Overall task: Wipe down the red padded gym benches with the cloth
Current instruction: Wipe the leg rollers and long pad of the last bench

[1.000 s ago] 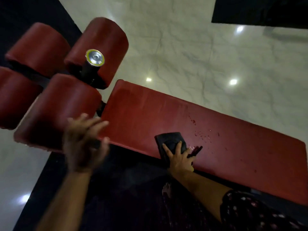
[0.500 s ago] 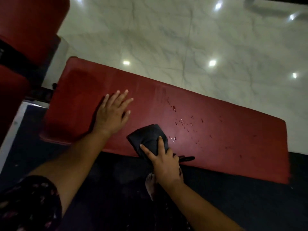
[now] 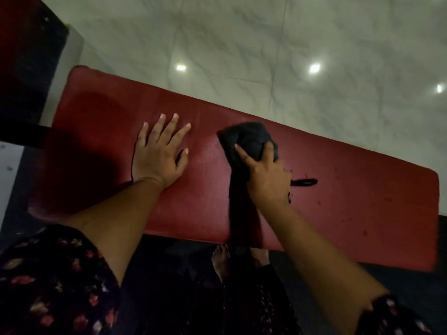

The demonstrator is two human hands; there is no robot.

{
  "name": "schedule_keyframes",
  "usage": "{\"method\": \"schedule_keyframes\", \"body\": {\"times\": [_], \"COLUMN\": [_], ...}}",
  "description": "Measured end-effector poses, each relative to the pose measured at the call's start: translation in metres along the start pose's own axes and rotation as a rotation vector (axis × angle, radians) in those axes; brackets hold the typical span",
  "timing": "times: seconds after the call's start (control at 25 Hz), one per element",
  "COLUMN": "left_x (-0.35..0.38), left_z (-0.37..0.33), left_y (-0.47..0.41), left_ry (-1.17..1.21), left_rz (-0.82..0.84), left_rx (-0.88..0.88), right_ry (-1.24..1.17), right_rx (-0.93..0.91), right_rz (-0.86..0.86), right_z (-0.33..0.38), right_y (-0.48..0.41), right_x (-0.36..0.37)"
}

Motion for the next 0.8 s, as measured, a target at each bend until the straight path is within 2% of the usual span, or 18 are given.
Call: {"method": "schedule_keyframes", "body": {"times": [0.08,0.16,0.28,0.44,0.64,0.8], "left_x": [0.001,0.001,-0.001,-0.002,0.000,-0.001], "left_z": [0.001,0.001,0.002,0.000,0.000,0.000], "left_y": [0.000,0.001,0.000,-0.001,-0.001,0.000], "left_ry": [-0.001,-0.001,-0.007,-0.007,-0.009,0.002], "left_rz": [-0.014,-0.024,-0.046,-0.056,-0.051,-0.056], "left_rx": [0.006,0.011,0.005,0.012,0.000,0.007], "right_ry": [-0.027,-0.081,-0.252,-0.234,-0.252,-0.221], "right_rx": [0.023,0.090,0.239,0.235,0.165,0.156], "right_rz": [-0.033,0.022,0.108,0.071,0.255,0.260], "right_z": [-0.003,-0.013,-0.024,-0.015,-0.005,-0.037], "right_y": [-0.047,-0.073,-0.063,0.024,0.165,0.198], "right_x": [-0.024,-0.031,-0.020,0.011,0.074,0.094]}}
Point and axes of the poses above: each hand's wrist, its own y-axis away from the middle knuckle, its own x-axis out of the palm, z = x × y, the point moved 8 cm from there along -y, towards the middle knuckle, and after that the axes turned 1 degree about z, right-handed, at the moved point
